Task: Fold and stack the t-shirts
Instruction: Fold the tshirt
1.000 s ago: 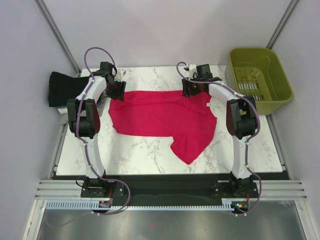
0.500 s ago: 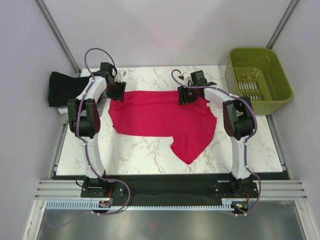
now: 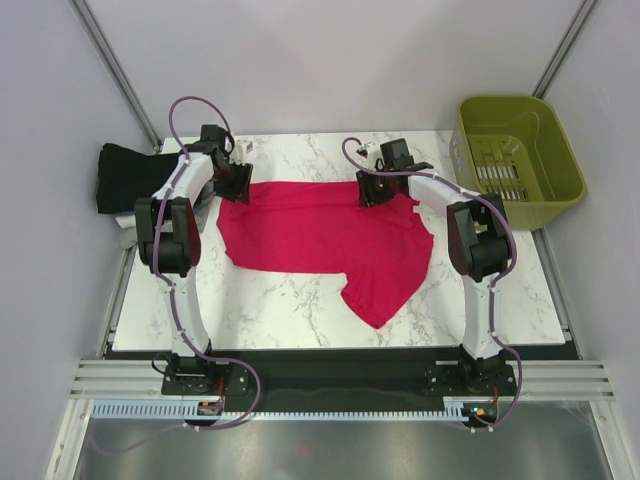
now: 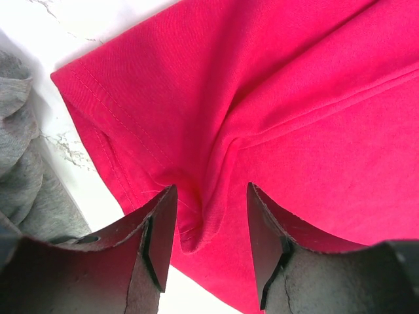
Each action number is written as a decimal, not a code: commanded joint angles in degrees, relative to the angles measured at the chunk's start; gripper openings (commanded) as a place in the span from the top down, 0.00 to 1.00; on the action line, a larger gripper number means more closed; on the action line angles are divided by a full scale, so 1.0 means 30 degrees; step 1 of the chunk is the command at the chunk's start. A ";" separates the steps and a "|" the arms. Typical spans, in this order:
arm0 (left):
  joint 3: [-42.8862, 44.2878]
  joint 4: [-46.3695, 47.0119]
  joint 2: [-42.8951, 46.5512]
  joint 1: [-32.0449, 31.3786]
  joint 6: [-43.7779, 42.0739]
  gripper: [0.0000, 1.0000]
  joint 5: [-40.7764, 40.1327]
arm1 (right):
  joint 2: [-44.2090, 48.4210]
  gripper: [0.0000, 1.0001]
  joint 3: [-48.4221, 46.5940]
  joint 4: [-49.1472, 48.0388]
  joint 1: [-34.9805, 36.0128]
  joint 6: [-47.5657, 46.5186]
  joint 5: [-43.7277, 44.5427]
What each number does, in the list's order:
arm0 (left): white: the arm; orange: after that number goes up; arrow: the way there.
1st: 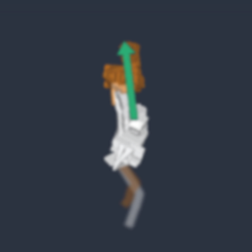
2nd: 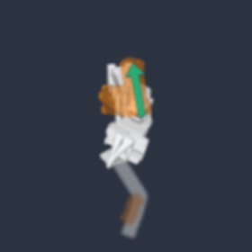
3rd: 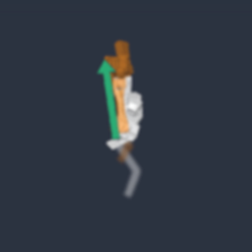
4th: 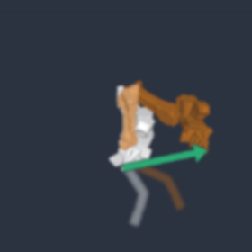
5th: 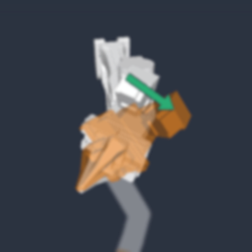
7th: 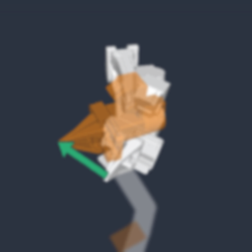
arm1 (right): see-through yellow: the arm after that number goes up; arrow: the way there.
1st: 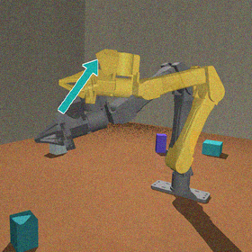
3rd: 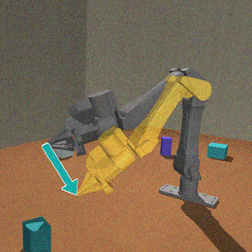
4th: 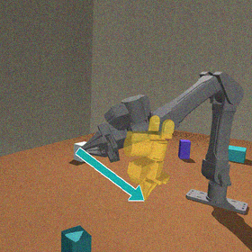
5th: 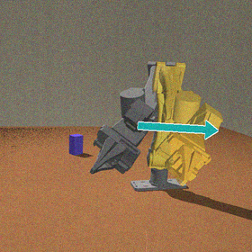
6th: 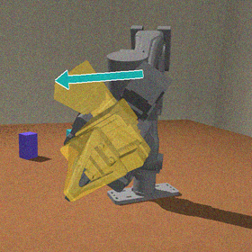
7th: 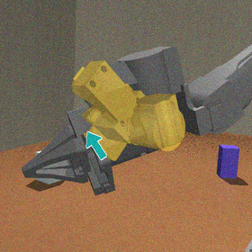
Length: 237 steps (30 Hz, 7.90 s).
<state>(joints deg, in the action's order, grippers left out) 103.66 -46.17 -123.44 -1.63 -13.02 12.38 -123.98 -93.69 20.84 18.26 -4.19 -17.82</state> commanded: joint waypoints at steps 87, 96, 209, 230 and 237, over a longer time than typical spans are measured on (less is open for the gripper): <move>0.6640 -0.9278 -0.3121 0.1624 -0.0120 0.55 0.1924 | -0.1856 0.46 -0.1876 -0.0590 -0.1546 -0.1681 0.4828; 0.7576 -0.8633 -0.4234 0.2037 0.0530 0.56 0.2932 | -0.1475 0.46 -0.1554 -0.0531 -0.1517 -0.1710 0.4799; 1.2117 -0.1515 -0.8922 0.0777 0.2581 0.43 0.1088 | -0.3171 0.42 -0.4679 -0.0092 -0.3391 -0.2823 0.5824; 1.3817 0.4112 -0.5759 -0.0365 0.2931 0.35 -0.3655 | -0.6514 0.36 -1.5704 0.0729 -0.4359 -0.3175 0.7377; 0.3952 0.3385 0.2908 -0.0248 0.5098 0.35 -0.2227 | -0.1479 0.33 -1.1992 0.1136 -0.4358 -0.1454 0.6001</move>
<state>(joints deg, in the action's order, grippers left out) 120.75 -36.21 -126.52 -2.33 -2.90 3.57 -138.98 -132.00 25.87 5.30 -11.99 2.26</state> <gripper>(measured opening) 0.654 0.667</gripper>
